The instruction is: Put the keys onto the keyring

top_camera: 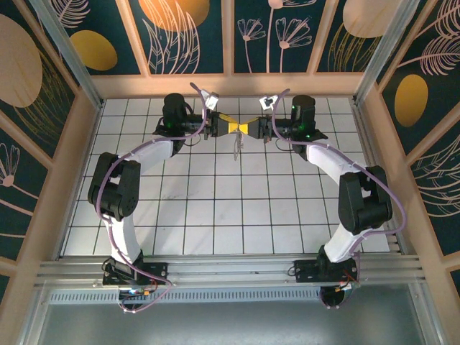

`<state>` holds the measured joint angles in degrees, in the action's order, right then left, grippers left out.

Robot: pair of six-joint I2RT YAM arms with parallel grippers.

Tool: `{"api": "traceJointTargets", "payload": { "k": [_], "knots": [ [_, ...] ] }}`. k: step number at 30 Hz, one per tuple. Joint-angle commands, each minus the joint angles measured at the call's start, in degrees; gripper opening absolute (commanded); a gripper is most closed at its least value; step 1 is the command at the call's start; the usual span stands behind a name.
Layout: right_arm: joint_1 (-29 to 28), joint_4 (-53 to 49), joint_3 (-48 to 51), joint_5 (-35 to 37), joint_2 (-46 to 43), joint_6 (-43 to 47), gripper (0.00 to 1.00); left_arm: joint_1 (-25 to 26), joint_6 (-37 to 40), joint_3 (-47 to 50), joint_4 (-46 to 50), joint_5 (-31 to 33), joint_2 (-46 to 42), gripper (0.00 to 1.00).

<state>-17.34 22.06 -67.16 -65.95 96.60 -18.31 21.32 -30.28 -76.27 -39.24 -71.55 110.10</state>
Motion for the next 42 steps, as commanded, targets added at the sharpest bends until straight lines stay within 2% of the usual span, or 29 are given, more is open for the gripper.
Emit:
{"api": "traceJointTargets", "payload": {
  "k": [1, 6, 10, 13, 19, 21, 24, 30, 38, 41, 42],
  "knots": [
    [-0.32, 3.25, -2.08, -0.32, 1.11, -0.30, 0.00, 0.74, 0.13, -0.11, -2.15, -2.35, 0.63, 0.12],
    [-0.29, 2.90, -2.45, -0.32, 1.24, -0.24, 0.00, 0.94, 0.58, -0.11, -1.71, -2.46, 0.69, 0.10],
    [-0.24, 2.72, -2.80, -0.23, 1.63, -0.33, 0.00, 1.09, 0.66, -0.06, -1.72, -2.15, 0.73, 0.01],
    [-0.27, 2.73, -2.92, -0.15, 1.69, -0.57, 0.00, 1.40, 0.60, 0.48, -2.29, -1.22, 0.30, 0.00],
    [-0.23, 2.89, -3.05, 0.83, 1.48, -0.72, 0.00, 1.96, -8.15, 3.72, -14.83, 0.30, -0.47, 0.00],
    [-0.23, 2.85, -3.29, 0.78, 1.57, -0.77, 0.00, 2.15, -8.33, 3.16, -14.20, -0.06, -0.34, 0.00],
    [-0.23, 2.72, -3.64, 0.72, 1.72, -0.85, 0.00, 2.24, -6.73, 2.71, -11.80, -0.60, -0.32, 0.13],
    [-0.23, 2.63, -3.85, 0.65, 1.83, -0.86, 0.00, 2.40, -5.44, 2.79, -10.33, -0.79, -0.30, 0.16],
    [-0.08, 1.67, -3.60, 0.83, 1.66, -0.15, 0.00, 2.41, -5.23, 2.53, -10.41, -0.19, -0.60, 0.00],
    [0.46, 1.15, -3.30, 1.78, 0.86, -0.31, 0.00, 2.41, -5.40, 3.25, -11.09, 1.36, -1.38, 0.00],
    [0.92, 1.54, -2.67, 2.55, 0.03, -0.76, 0.09, 2.41, -5.59, 3.77, -11.62, 2.23, -1.76, 0.00]
  ]
}}
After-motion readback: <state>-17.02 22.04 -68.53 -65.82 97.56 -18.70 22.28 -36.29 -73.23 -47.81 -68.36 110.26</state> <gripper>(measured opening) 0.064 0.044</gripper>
